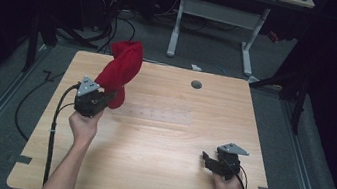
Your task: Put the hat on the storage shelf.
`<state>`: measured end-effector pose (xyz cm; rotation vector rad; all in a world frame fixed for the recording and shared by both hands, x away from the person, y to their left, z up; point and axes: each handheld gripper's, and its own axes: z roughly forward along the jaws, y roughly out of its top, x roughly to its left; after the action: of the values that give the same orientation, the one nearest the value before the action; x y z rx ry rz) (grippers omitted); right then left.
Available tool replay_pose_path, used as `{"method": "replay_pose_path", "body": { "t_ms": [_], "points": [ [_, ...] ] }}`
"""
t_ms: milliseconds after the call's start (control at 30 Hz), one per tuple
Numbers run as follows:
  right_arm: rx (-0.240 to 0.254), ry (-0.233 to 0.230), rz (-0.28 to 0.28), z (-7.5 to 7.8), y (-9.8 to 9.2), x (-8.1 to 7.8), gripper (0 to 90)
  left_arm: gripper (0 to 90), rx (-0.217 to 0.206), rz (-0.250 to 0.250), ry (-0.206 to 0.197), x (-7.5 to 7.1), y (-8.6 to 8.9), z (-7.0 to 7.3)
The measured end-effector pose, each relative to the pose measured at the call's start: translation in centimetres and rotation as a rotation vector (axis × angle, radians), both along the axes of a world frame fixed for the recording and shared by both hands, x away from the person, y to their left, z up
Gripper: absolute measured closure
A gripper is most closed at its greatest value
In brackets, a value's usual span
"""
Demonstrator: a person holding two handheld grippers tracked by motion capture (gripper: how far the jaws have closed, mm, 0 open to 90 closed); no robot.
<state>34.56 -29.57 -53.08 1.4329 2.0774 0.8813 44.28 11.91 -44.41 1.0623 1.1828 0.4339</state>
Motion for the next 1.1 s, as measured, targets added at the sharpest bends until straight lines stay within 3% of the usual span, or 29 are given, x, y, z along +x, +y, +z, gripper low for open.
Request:
{"method": "replay_pose_path", "body": {
  "t_ms": [333,567,767,900,1100],
  "points": [
    [-0.001,0.001,0.002,0.0,0.0,0.0,36.3,84.2,0.01,-0.013,0.033,-0.5,-0.1,-1.9],
    [0.0,0.002,0.0,0.0,0.0,0.0,36.3,81.1,-0.002,-0.033,0.101,-1.3,0.3,-2.8],
    [-0.001,0.001,0.002,0.0,0.0,0.0,36.2,60.3,-0.008,-0.032,0.157,-2.2,1.0,-3.3],
    [-0.001,0.001,0.002,0.0,0.0,0.0,36.2,47.8,-0.01,-0.013,0.169,-3.1,1.3,-3.8],
    [-0.001,0.002,0.004,0.0,0.0,0.0,35.7,40.9,-0.001,0.015,0.179,-4.5,1.6,-4.3]
  ]
}}
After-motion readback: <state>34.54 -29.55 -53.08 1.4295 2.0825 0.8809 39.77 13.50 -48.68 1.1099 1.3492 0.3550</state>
